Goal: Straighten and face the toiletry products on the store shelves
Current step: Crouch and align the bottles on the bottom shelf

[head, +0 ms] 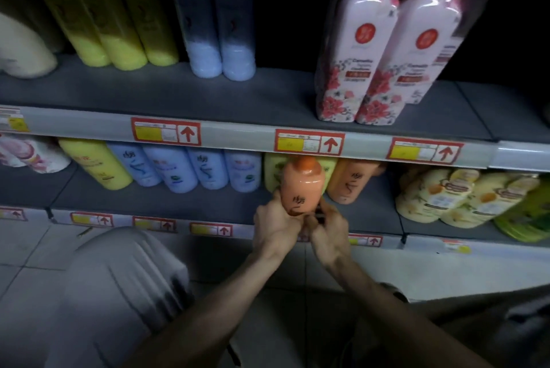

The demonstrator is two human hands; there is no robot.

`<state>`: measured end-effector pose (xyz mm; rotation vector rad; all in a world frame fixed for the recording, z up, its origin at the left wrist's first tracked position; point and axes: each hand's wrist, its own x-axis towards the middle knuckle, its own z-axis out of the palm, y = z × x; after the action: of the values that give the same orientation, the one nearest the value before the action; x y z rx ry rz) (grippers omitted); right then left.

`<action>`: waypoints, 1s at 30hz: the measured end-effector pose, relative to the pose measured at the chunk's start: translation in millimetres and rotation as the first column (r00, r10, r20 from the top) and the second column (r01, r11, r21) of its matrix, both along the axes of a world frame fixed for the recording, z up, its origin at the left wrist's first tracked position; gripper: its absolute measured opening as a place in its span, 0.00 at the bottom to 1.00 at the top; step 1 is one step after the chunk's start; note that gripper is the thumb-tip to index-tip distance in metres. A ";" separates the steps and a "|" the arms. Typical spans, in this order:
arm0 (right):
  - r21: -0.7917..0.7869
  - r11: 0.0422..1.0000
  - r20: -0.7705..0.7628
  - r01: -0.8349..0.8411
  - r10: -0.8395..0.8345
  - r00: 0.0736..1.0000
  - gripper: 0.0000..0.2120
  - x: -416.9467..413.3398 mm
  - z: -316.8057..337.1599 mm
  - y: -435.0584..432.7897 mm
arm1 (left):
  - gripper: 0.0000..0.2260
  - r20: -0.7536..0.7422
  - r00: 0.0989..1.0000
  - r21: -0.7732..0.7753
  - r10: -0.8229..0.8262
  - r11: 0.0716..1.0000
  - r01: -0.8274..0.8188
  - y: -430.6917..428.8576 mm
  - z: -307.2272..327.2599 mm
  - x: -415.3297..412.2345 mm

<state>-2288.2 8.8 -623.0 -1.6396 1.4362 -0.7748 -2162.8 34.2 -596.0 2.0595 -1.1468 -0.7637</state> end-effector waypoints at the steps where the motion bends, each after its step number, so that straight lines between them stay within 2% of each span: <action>1: -0.015 1.000 0.007 0.027 -0.027 1.000 0.08 -10.6 1.2 0.0 | 0.20 0.000 1.000 0.003 -0.025 1.000 0.025 -2.6 0.0 -12.1; 5: -0.021 0.990 0.028 0.138 -0.137 0.990 0.04 -50.2 -7.7 -0.1 | 0.23 0.020 0.995 0.015 -0.098 0.995 0.098 -12.0 -0.3 -55.4; 11: -0.005 0.960 0.091 0.282 -0.280 0.956 0.06 -94.4 -13.8 -9.8 | 0.25 -0.023 0.984 -0.014 -0.178 0.984 0.177 -27.6 -6.7 -100.2; 17: 0.028 0.892 0.156 0.451 -0.450 0.879 0.08 -122.1 -7.1 -24.8 | 0.28 -0.034 0.943 -0.054 -0.331 0.943 0.329 -46.0 -15.7 -134.6; 23: 0.074 0.891 0.152 0.448 -0.454 0.878 0.11 -140.7 -3.7 -50.0 | 0.29 -0.024 0.925 -0.132 -0.379 0.918 0.373 -67.0 -33.9 -148.6; 26: 0.119 0.904 0.161 0.411 -0.426 0.890 0.12 -145.9 -6.3 -54.2 | 0.31 -0.025 0.928 -0.115 -0.371 0.923 0.366 -77.5 -46.5 -148.3; 28: 0.134 0.898 0.134 0.420 -0.436 0.890 0.15 -149.5 -5.6 -54.3 | 0.28 -0.043 0.935 -0.094 -0.351 0.933 0.346 -79.0 -48.5 -147.4; 30: 0.117 0.863 0.077 0.492 -0.502 0.862 0.12 -154.4 -2.8 -51.1 | 0.18 -0.058 0.944 -0.108 -0.323 0.943 0.316 -76.3 -48.4 -147.0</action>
<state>-2442.6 -42.3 -625.8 -1.1395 1.8178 -1.0446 -2309.8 -42.1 -644.4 1.7700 -1.4671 -0.9111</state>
